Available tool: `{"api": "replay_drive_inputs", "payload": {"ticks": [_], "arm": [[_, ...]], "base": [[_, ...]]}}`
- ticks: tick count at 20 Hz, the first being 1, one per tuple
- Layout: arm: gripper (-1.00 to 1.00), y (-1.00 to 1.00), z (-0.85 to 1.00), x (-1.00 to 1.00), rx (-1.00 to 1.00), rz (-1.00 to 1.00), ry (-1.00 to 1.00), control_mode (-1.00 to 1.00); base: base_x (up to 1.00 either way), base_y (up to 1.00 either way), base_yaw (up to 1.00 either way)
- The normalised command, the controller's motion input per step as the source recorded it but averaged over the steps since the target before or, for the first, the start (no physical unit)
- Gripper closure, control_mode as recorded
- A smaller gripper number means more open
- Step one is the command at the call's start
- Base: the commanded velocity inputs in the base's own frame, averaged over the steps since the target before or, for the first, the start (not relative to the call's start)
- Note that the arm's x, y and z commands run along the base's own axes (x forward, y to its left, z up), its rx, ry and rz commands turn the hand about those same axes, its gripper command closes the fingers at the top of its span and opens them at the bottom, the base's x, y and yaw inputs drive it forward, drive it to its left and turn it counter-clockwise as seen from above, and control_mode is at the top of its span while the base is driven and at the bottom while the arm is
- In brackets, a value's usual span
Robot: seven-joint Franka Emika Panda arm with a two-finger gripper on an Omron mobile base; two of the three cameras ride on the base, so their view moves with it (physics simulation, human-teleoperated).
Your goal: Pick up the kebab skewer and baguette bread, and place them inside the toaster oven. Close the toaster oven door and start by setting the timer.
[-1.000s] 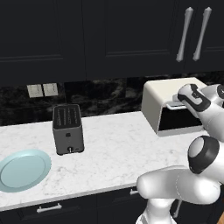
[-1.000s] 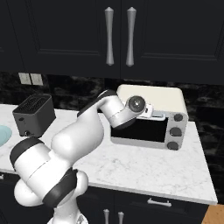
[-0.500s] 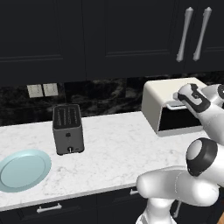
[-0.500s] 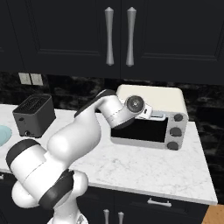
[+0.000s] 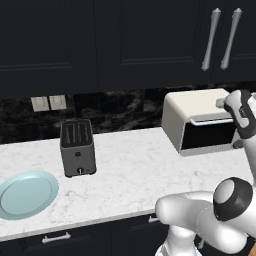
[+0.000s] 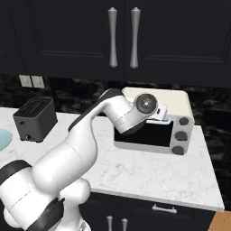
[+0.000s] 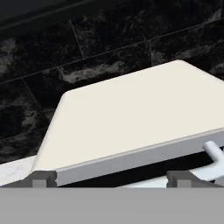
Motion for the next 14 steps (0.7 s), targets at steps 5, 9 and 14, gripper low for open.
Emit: {"api": "replay_drive_inputs", "payload": {"ticks": [5, 9, 14], "arm": [[-1.0, -0.65, 0.13, -0.99, 0.07, -0.07, 0.04, -1.0], [-1.0, -0.13, -0.05, -0.73, 0.17, -0.2, 0.1, -1.0], [-1.0, 0.0, -0.33, 0.12, 0.26, -0.14, 0.15, -1.0]], "base": [[0.0, 0.0, 0.0], [0.0, 0.0, 0.0], [0.0, 0.0, 0.0]]}}
